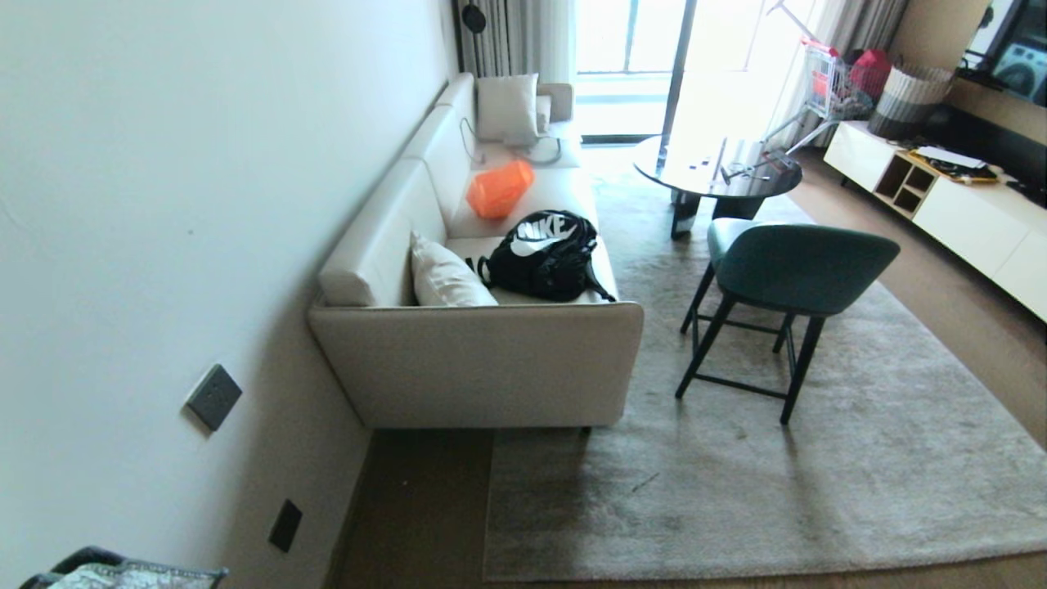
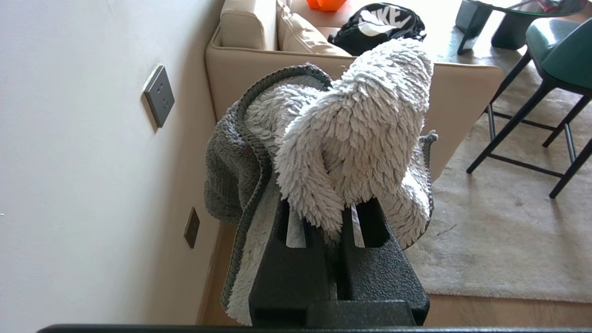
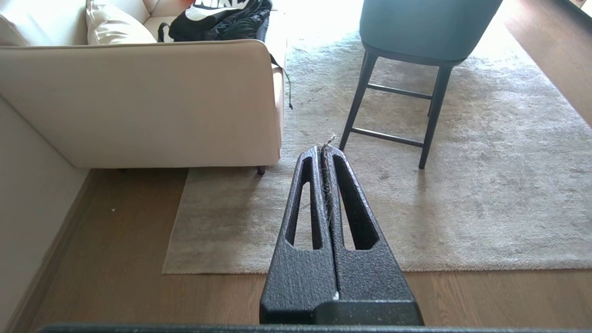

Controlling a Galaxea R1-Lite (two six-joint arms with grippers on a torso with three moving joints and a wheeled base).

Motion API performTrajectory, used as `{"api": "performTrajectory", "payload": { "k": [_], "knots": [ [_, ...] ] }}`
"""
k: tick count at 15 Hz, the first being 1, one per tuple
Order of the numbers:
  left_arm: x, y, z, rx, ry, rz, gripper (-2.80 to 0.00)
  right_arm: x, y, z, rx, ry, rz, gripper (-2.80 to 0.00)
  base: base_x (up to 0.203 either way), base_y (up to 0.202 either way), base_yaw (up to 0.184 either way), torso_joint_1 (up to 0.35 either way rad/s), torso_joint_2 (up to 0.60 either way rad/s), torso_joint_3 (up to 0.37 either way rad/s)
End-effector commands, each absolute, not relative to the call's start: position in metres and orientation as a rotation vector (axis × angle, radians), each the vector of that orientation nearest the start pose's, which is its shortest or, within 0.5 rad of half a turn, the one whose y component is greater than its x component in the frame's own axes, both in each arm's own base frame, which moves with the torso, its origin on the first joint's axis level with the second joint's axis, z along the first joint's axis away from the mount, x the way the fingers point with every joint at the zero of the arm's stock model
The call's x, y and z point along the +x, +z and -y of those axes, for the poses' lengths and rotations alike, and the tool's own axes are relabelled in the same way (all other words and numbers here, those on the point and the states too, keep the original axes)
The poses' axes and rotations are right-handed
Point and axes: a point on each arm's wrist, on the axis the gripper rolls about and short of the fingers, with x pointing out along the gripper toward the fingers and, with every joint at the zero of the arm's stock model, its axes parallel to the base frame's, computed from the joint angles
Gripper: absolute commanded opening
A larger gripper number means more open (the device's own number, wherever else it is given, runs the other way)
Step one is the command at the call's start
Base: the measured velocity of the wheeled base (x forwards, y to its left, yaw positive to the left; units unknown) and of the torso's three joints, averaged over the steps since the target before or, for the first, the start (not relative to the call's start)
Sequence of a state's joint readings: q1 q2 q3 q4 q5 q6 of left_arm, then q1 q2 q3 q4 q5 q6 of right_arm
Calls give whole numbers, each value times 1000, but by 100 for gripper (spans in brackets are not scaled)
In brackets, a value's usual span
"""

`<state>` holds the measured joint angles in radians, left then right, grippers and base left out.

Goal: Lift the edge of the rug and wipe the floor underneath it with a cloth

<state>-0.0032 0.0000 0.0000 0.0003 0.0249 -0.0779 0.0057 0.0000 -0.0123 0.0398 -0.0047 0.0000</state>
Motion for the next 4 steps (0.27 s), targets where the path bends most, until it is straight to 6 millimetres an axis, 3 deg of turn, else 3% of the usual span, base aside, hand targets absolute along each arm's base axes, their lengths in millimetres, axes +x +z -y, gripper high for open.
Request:
{"api": "performTrajectory", "payload": {
  "k": [1, 4],
  "knots": [
    [-23, 75, -1, -78, 23, 1, -280, -24, 75, 0, 0, 2, -29, -280, 0, 0, 0, 0, 0, 0],
    [-23, 75, -1, -79, 23, 1, -280, -24, 75, 0, 0, 2, -29, -280, 0, 0, 0, 0, 0, 0]
  ]
}}
